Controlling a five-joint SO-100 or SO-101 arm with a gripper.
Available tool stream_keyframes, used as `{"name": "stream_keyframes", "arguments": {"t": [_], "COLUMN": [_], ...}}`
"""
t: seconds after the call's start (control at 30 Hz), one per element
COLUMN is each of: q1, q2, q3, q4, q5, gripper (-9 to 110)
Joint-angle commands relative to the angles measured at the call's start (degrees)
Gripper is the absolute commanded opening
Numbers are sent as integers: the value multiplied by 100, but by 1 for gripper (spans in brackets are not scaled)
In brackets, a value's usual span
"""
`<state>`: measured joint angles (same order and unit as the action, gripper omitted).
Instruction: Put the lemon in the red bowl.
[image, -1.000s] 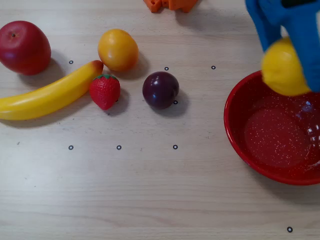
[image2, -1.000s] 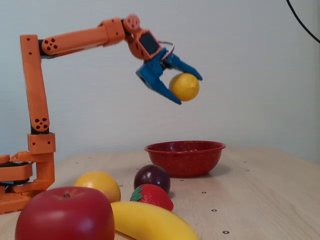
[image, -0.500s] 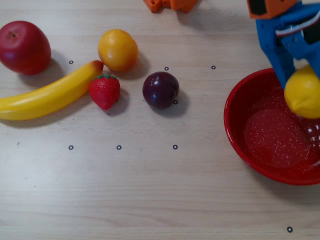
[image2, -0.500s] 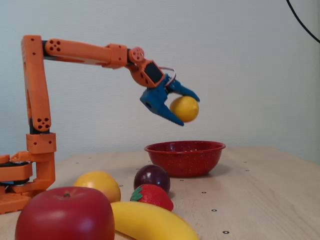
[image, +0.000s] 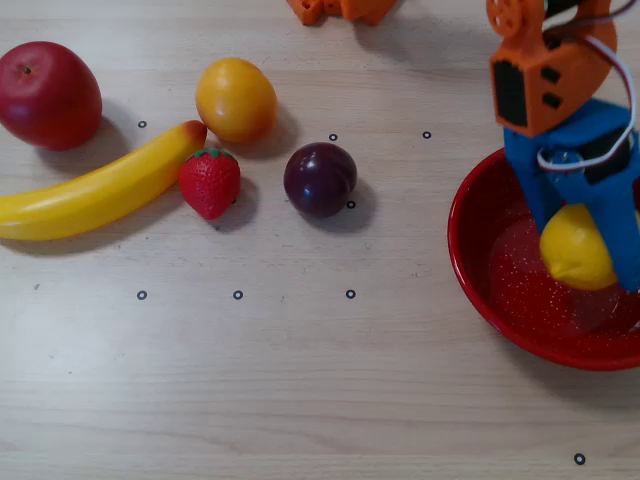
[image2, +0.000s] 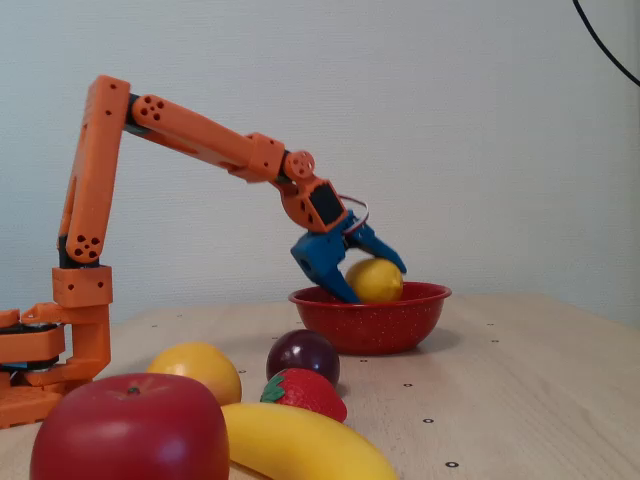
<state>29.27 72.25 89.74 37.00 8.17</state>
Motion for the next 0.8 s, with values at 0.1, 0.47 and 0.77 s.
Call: {"name": "stream_keyframes", "arguments": {"t": [0.1,0.47,0.77], "q1": [105,-35,-448], "q2": [62,360,1485], "q3": [-606,-940,-1424], "q4": [-255,193,993], "q5": [132,-114,-308], "gripper": [20,36,17]}}
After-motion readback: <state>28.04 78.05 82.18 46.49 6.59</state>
